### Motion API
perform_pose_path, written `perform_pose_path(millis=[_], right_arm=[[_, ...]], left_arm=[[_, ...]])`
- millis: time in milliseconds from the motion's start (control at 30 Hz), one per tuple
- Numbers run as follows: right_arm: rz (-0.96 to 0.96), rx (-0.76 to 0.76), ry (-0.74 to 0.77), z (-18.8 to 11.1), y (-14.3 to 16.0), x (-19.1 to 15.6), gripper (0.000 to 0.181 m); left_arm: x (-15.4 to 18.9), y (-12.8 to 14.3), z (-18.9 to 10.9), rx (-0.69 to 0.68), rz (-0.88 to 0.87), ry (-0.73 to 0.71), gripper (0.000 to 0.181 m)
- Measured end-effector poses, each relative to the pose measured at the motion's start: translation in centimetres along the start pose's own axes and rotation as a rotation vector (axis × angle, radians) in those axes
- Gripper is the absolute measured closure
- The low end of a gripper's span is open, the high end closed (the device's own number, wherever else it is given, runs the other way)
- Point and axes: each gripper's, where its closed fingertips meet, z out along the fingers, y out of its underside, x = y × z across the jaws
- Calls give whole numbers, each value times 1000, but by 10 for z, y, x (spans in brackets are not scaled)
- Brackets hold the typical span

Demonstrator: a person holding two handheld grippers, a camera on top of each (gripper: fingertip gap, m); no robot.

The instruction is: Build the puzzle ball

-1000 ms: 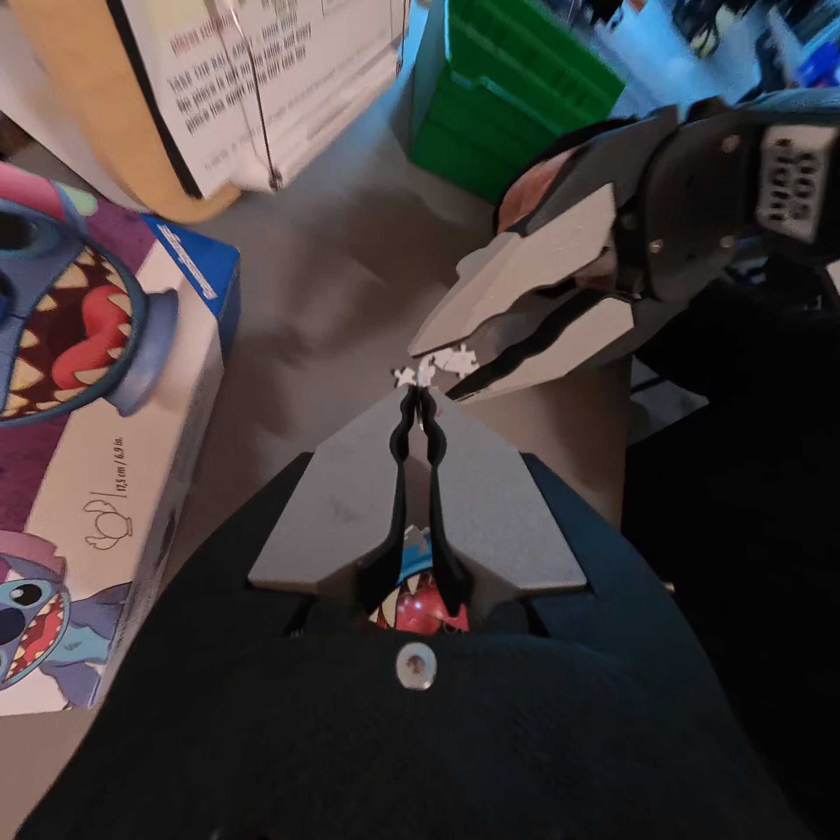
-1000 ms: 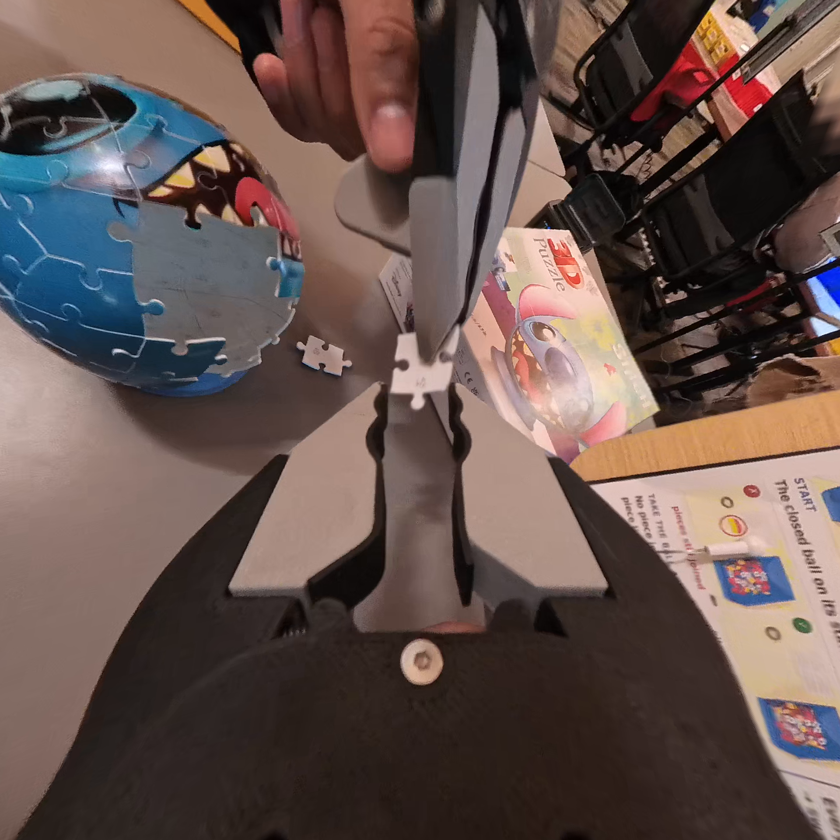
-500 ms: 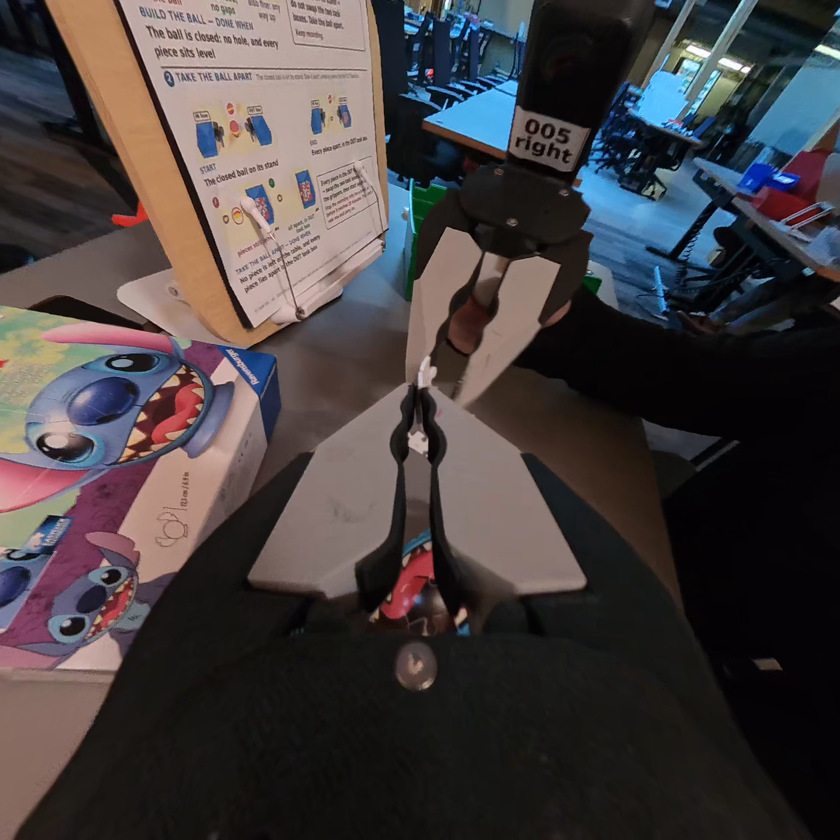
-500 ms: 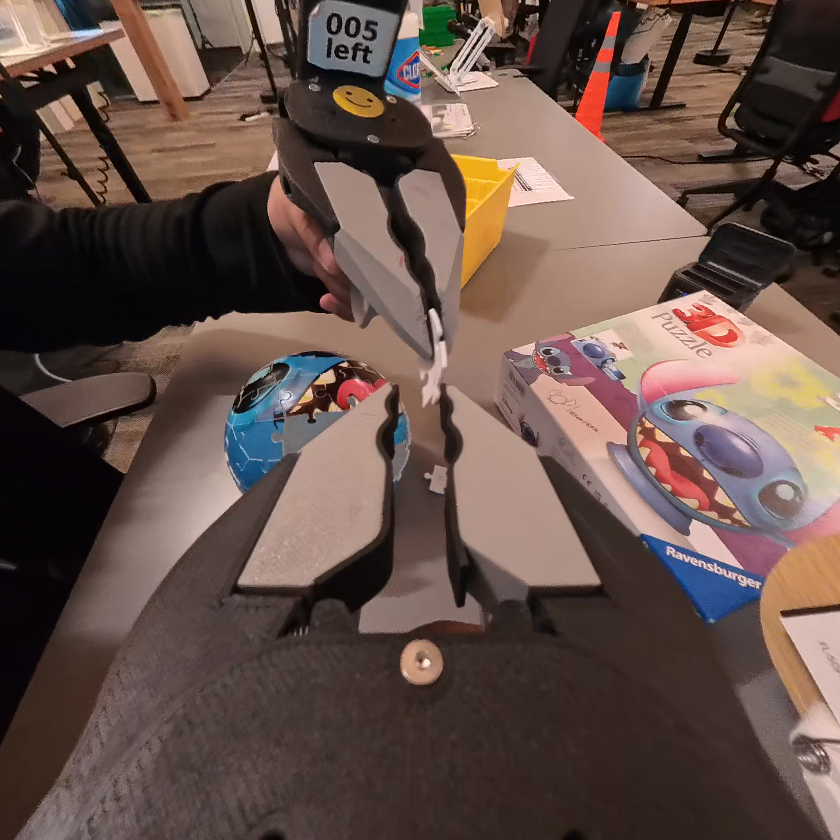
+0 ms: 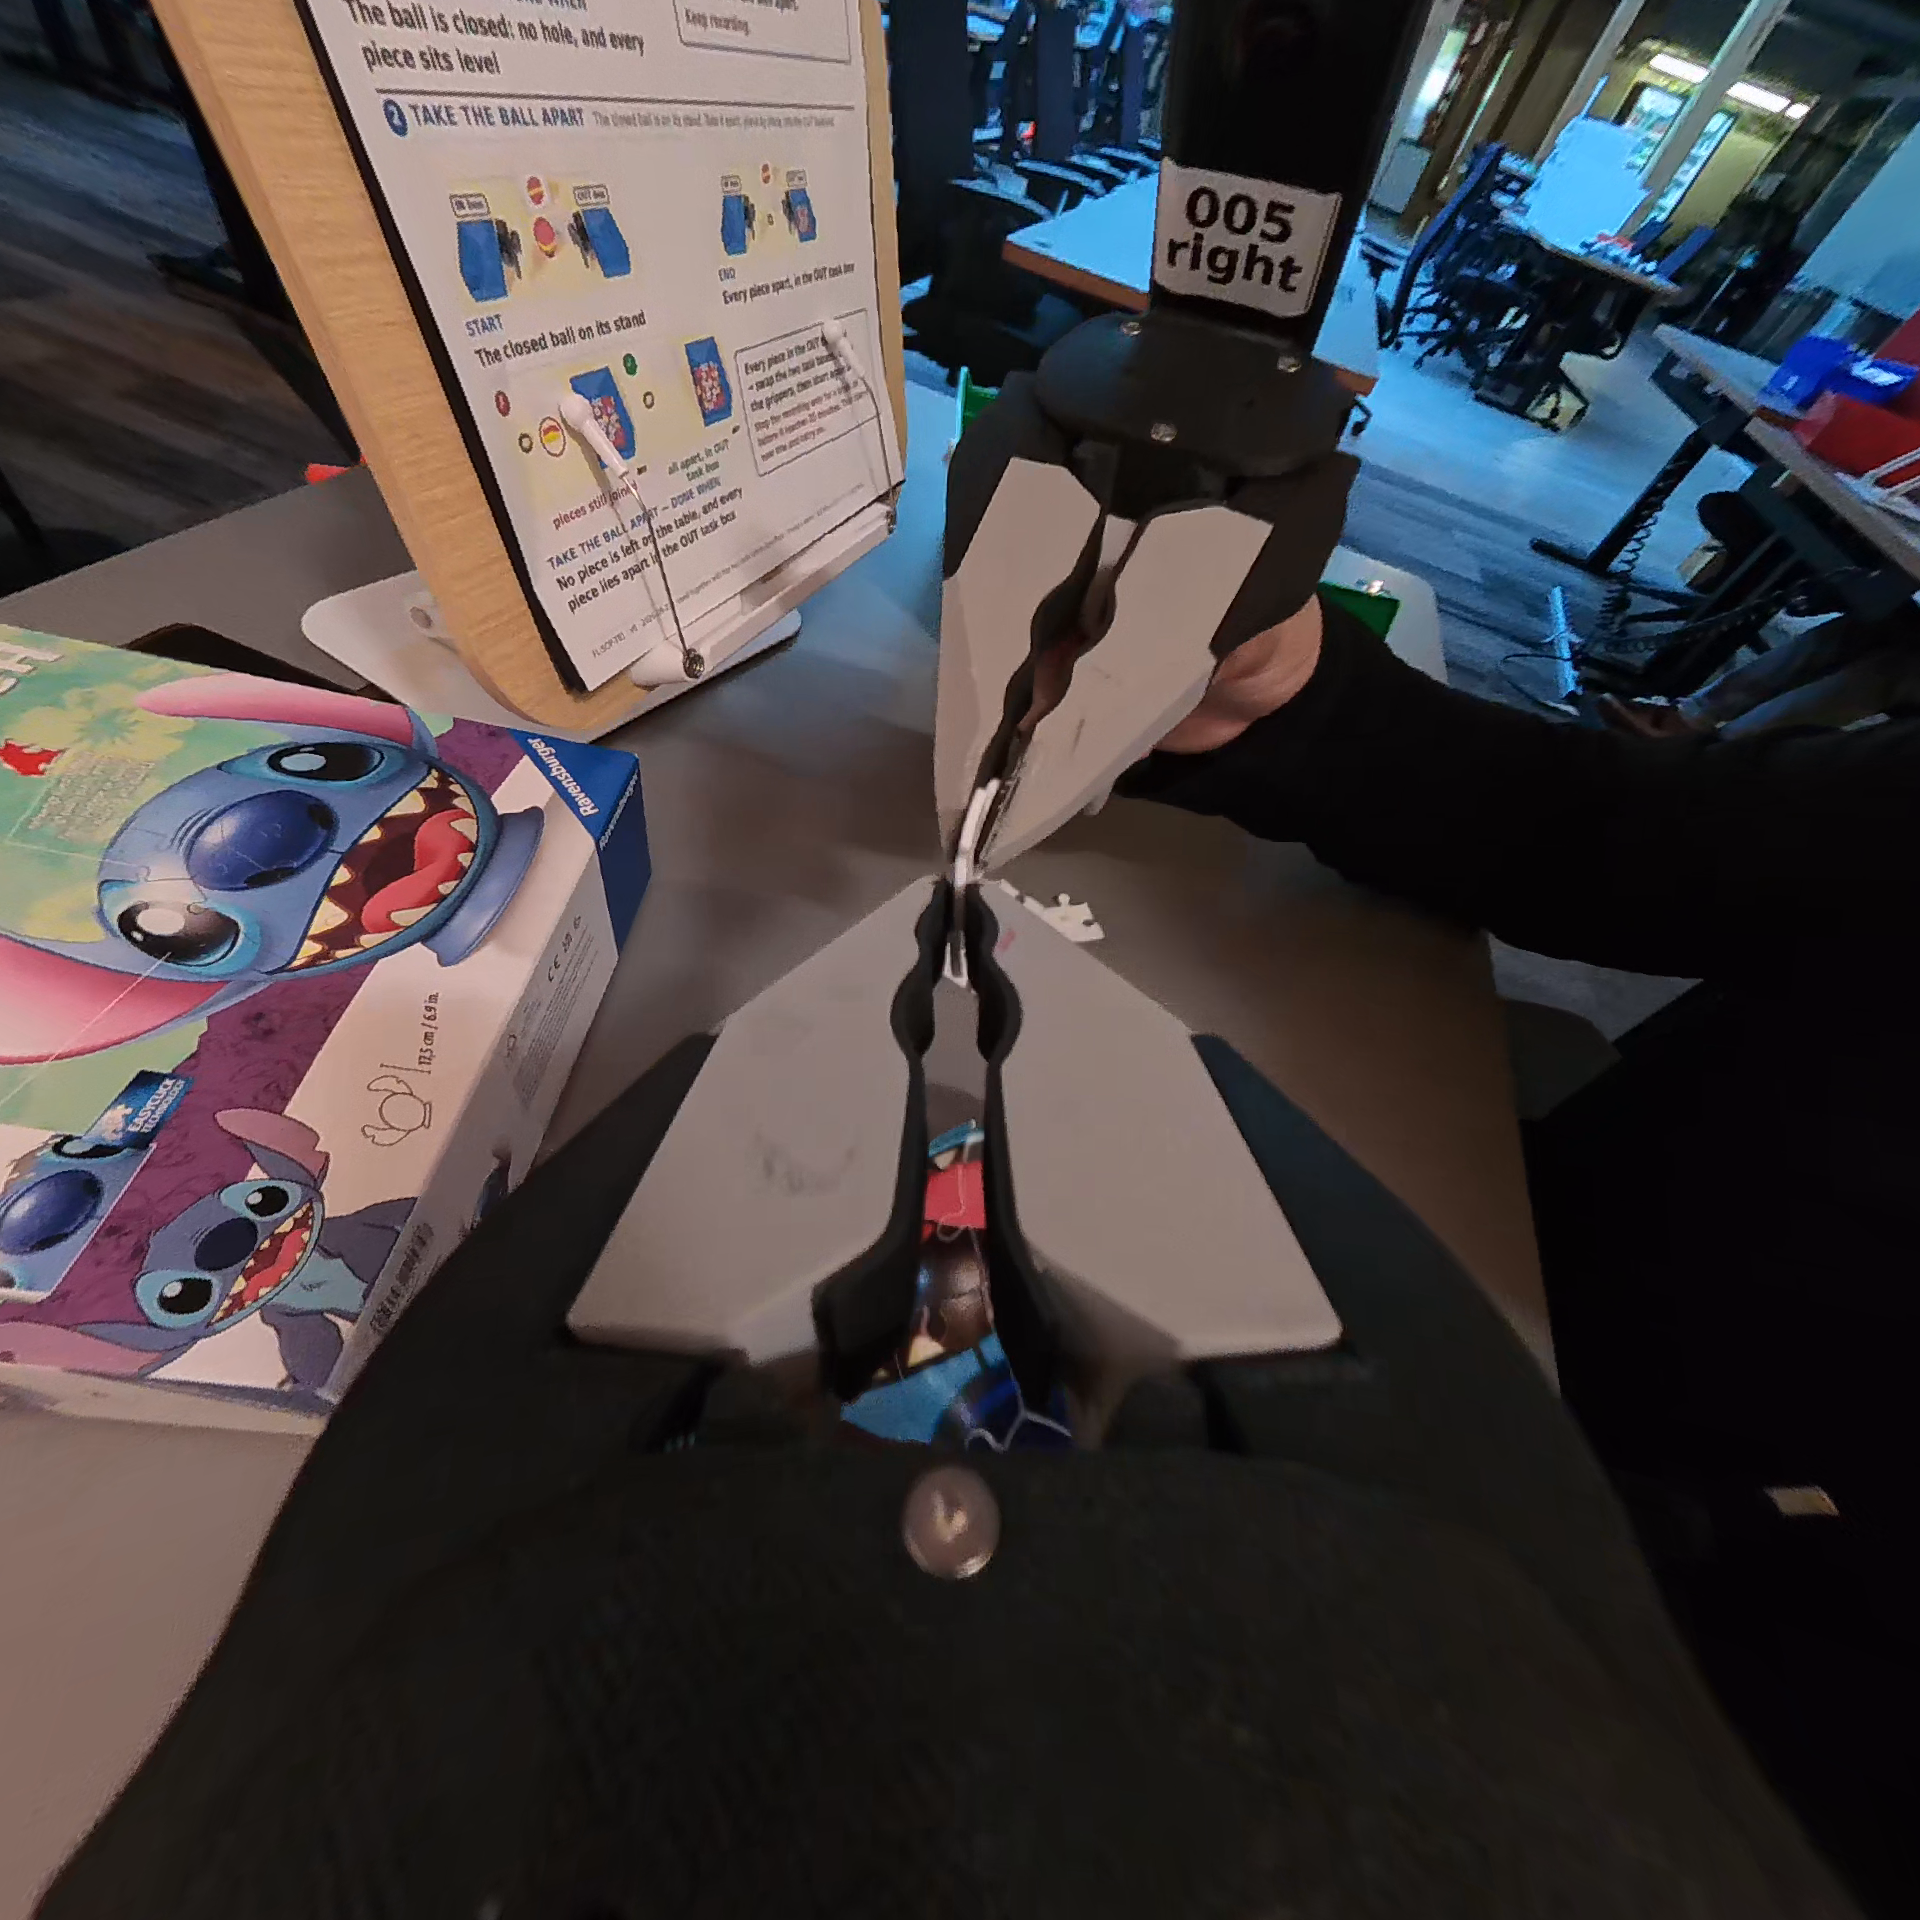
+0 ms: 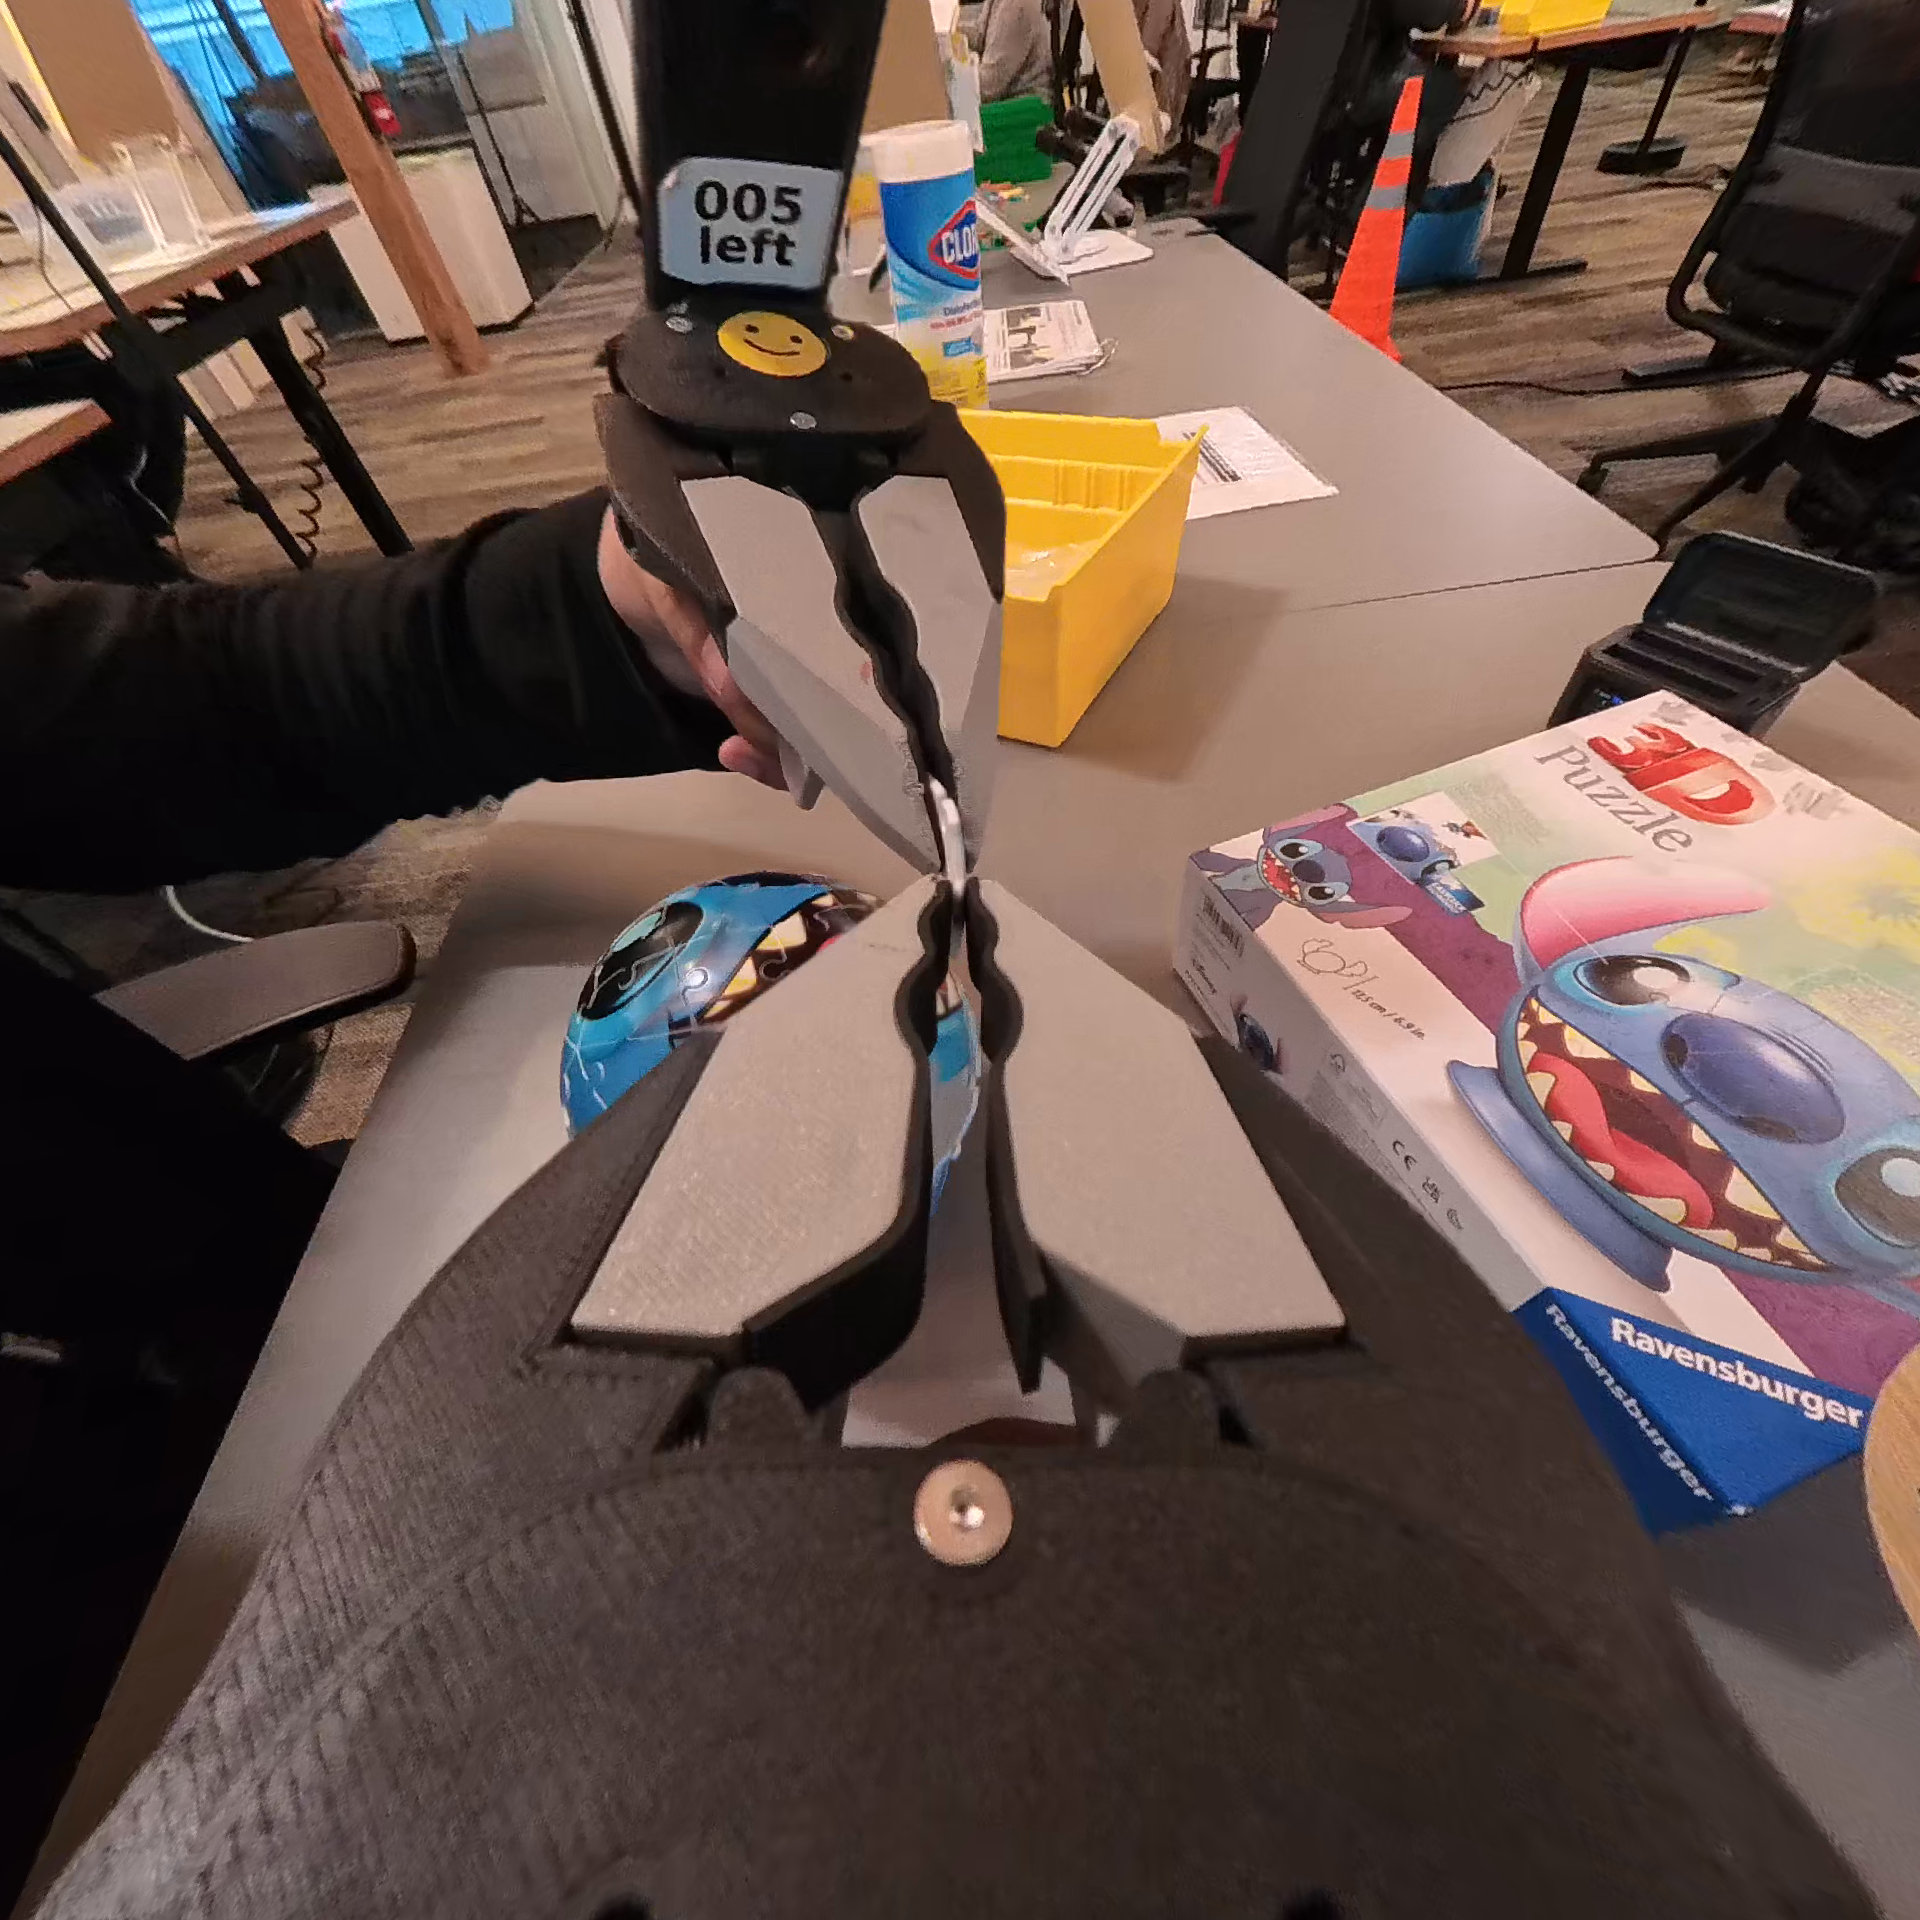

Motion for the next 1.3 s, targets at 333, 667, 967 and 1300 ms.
perform_pose_path(millis=[333, 667, 967, 1300], right_arm=[[34, 44, -24, -6, -3, -13, 181], [44, 102, -56, -12, -22, -20, 174], [21, 35, -82, 11, -16, -16, 173], [-10, -3, -22, 10, -11, 10, 181]], left_arm=[[15, 2, 1, 10, -12, 10, 181], [15, -6, -32, 116, 23, 39, 181], [10, 3, -20, 25, 99, 37, 181], [-11, 3, -2, -30, 128, 4, 181]])
